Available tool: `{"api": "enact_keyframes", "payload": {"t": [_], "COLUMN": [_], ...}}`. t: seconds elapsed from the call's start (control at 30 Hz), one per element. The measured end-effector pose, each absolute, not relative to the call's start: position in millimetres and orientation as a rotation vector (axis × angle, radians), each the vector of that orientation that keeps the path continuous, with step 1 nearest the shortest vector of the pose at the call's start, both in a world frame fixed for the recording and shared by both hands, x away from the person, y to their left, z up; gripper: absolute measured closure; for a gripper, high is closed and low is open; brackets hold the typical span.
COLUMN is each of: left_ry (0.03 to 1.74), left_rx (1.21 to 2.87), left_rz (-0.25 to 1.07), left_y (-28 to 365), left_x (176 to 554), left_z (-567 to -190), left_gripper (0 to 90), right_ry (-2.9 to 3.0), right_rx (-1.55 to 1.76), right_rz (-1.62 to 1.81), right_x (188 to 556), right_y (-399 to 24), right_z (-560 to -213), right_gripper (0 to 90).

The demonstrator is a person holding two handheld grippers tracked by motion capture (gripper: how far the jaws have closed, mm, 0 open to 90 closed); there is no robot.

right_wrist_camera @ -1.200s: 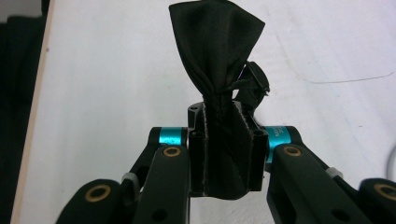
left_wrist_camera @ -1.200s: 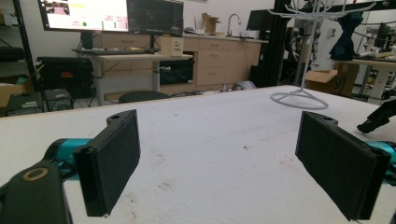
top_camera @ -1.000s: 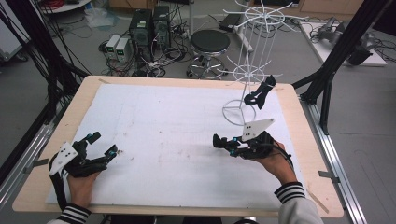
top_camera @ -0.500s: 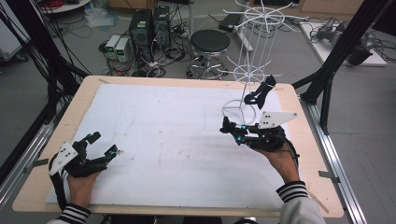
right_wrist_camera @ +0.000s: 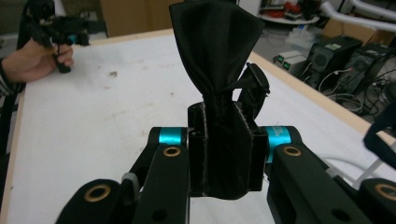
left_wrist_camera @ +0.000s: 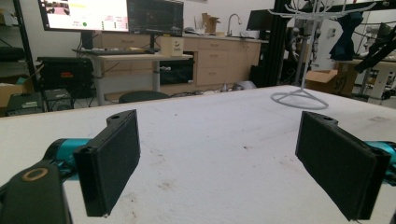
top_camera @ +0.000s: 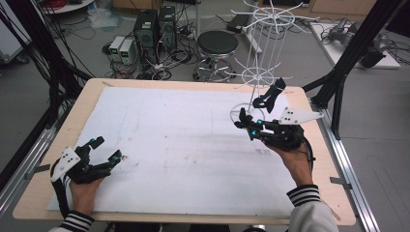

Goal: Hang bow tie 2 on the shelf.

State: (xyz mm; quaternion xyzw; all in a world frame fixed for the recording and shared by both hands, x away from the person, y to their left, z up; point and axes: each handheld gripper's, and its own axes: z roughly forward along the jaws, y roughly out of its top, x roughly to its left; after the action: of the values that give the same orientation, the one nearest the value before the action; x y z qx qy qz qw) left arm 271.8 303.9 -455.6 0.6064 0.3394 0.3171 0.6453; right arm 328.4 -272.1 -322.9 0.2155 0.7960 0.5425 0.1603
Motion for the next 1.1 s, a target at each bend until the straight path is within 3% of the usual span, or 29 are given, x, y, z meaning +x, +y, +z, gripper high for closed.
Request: {"api": "enact_keyframes", "payload": {"t": [1.1], "left_ry": [0.773], "left_rx": [1.380], "left_rz": [0.720], "left_y": [304.1], "left_x": [271.8], "left_z": [-455.6], "left_gripper": [14.3], "right_ry": [2.054], "right_rx": [0.718], "right_rz": [1.619], "right_x": [343.4], "right_y": [-283.9], "right_z": [-292.1], "right_gripper": [77.0]}}
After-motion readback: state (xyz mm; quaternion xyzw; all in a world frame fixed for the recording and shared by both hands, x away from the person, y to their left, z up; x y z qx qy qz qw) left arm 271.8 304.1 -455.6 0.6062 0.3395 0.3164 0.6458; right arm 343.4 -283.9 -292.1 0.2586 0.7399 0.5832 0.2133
